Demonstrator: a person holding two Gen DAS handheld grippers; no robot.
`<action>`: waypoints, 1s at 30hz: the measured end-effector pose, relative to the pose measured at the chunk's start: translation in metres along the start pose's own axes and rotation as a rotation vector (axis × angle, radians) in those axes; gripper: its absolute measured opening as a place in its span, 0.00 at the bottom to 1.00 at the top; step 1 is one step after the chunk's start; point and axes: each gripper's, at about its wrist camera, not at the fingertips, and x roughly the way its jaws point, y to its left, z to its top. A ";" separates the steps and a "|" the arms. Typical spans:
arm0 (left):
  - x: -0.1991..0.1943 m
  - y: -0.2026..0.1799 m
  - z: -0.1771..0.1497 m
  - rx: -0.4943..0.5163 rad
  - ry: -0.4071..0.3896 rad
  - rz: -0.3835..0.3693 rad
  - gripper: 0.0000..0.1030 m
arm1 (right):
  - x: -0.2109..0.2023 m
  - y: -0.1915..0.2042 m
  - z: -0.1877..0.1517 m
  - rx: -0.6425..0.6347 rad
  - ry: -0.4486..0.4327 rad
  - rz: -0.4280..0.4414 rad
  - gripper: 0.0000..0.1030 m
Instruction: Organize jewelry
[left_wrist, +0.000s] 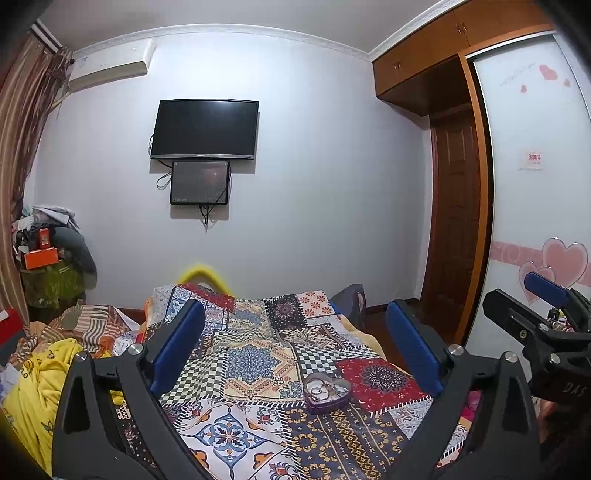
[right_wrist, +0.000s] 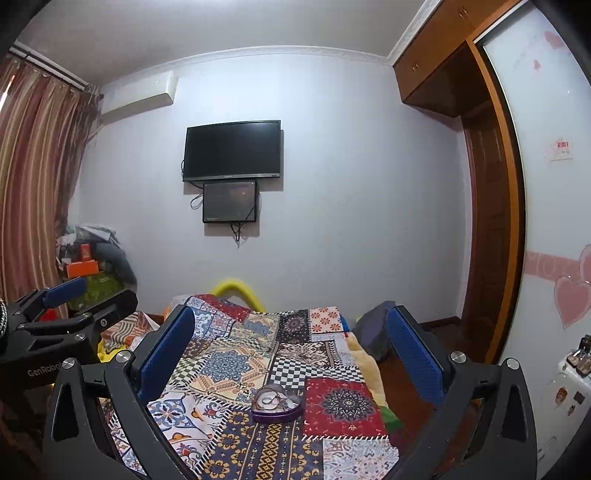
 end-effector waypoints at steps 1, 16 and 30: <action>0.001 0.000 0.000 0.001 0.002 -0.002 0.98 | 0.001 0.000 0.000 0.000 0.002 0.002 1.00; 0.005 -0.006 -0.002 0.008 0.037 -0.049 0.98 | 0.004 -0.009 -0.001 0.025 0.027 0.006 1.00; 0.009 -0.009 -0.003 0.001 0.040 -0.052 0.98 | 0.005 -0.012 -0.002 0.039 0.033 0.003 1.00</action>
